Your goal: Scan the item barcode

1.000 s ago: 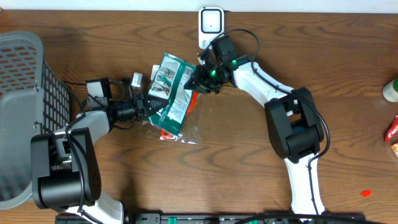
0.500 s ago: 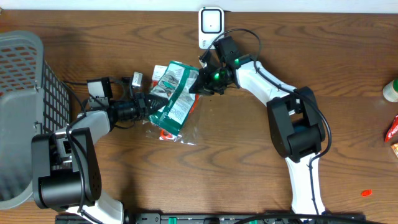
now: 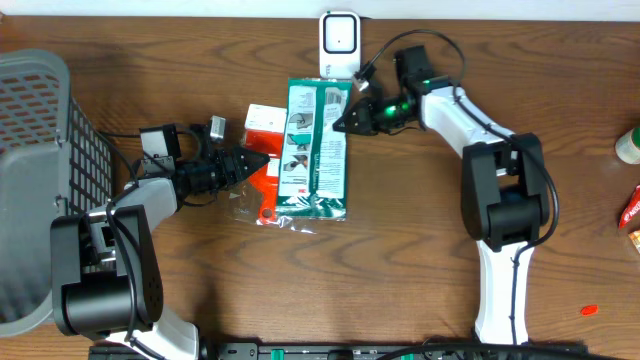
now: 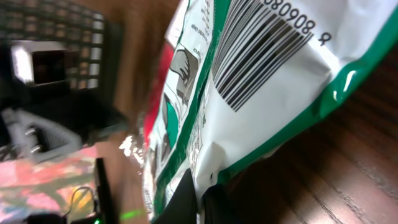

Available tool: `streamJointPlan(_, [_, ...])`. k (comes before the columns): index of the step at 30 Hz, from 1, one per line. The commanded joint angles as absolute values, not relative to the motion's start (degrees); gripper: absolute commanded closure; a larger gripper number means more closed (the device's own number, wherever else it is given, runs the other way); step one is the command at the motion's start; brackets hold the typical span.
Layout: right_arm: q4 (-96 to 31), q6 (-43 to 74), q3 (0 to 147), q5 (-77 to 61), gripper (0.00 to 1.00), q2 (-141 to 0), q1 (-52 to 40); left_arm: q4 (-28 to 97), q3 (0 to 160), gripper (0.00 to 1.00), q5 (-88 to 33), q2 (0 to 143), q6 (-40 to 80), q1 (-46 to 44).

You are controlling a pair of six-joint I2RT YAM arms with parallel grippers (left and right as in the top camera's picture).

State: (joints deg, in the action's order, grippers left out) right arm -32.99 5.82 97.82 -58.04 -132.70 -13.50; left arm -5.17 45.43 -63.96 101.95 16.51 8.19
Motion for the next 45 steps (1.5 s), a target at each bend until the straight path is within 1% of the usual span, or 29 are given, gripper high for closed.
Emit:
streamJointPlan(1, [-33.1,0.1,97.78,-67.42,0.99,-132.31,-12.01,-5.26,45.43,0.4,-60.42,102.43,16.01,8.27])
streamJointPlan(6, [-33.45,-0.12,97.82,-68.88,0.99,-132.22,-10.87,-5.28,45.43,0.39,-58.89,102.43,15.99,8.27])
streamJointPlan(10, [-34.33,-2.72,97.82,-75.09,0.99,-131.33,-10.81,-5.26,45.43,0.39,-57.23,102.43,15.99,8.27])
streamJointPlan(13, [-37.56,-7.31,97.82,-75.24,0.99,-129.45,-10.81,-5.3,45.43,0.38,-55.35,102.43,15.99,8.27])
streamJointPlan(16, [-43.0,-13.52,97.82,-71.55,0.99,-126.52,-10.74,-5.34,45.43,0.38,-54.17,102.43,15.97,8.27])
streamJointPlan(21, [-56.31,-23.64,97.82,-59.48,0.99,-119.22,-11.62,-5.41,45.43,0.38,-51.07,102.45,15.99,8.27])
streamJointPlan(23, [-61.43,-27.81,97.82,-57.14,0.99,-115.72,-12.1,-5.5,45.43,0.38,-49.91,102.45,16.01,8.25])
streamJointPlan(25, [-64.25,-29.26,97.82,-56.86,0.99,-112.44,-12.29,-5.5,45.43,0.38,-49.36,102.45,15.99,8.27])
streamJointPlan(29, [-67.16,-28.56,97.82,-57.32,0.99,-105.47,-12.32,-5.5,45.43,0.38,-49.21,102.45,16.01,8.27])
streamJointPlan(32, [-67.13,-23.53,97.82,-58.7,0.99,-100.25,-12.43,-5.5,45.43,0.37,-49.19,102.45,16.01,8.27])
streamJointPlan(36, [-68.18,-20.97,97.82,-63.37,0.99,-94.08,-12.47,-5.5,45.43,0.38,-49.08,102.45,15.99,8.27])
streamJointPlan(45, [-66.94,-11.4,97.82,-70.46,0.99,-82.04,-12.47,-4.56,45.43,0.38,-47.92,102.45,15.99,8.25])
